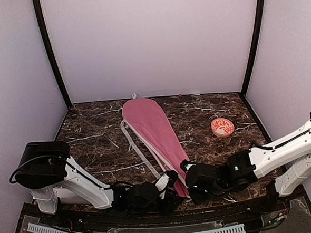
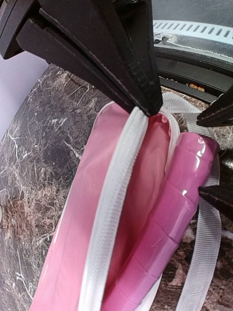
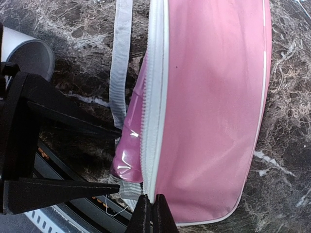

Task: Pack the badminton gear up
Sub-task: Pick up the racket bag from the center of the board, then adjust the racket in the racket bag.

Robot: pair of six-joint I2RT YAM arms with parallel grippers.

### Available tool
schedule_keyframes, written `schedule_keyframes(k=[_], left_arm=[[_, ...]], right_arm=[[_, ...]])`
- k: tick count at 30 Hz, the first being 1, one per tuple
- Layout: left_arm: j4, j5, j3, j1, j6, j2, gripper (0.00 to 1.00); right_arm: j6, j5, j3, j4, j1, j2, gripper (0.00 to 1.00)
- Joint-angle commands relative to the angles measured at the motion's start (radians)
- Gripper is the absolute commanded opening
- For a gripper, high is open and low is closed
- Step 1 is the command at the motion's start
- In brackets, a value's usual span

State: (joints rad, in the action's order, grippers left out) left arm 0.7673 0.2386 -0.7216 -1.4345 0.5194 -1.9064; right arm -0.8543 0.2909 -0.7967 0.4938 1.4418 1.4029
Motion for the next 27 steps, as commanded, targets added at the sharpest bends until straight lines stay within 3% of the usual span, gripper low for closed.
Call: schedule_keyframes(k=[1, 10, 13, 27], left_arm=[[-0.020, -0.003, 0.003, 0.008, 0.027, 0.010, 0.43], [-0.161, 0.035, -0.067, -0.009, 0.034, -0.003, 0.39], [-0.163, 0.041, -0.076, -0.009, 0.029, -0.010, 0.34], [-0.012, 0.179, -0.062, -0.009, -0.080, 0.031, 0.22]], right_arm=[[-0.037, -0.032, 0.014, -0.102, -0.001, -0.057, 0.00], [-0.043, -0.028, 0.031, -0.121, -0.007, -0.088, 0.00], [-0.042, -0.043, 0.041, -0.142, -0.008, -0.087, 0.00], [-0.053, -0.092, 0.094, -0.191, -0.008, -0.074, 0.00]])
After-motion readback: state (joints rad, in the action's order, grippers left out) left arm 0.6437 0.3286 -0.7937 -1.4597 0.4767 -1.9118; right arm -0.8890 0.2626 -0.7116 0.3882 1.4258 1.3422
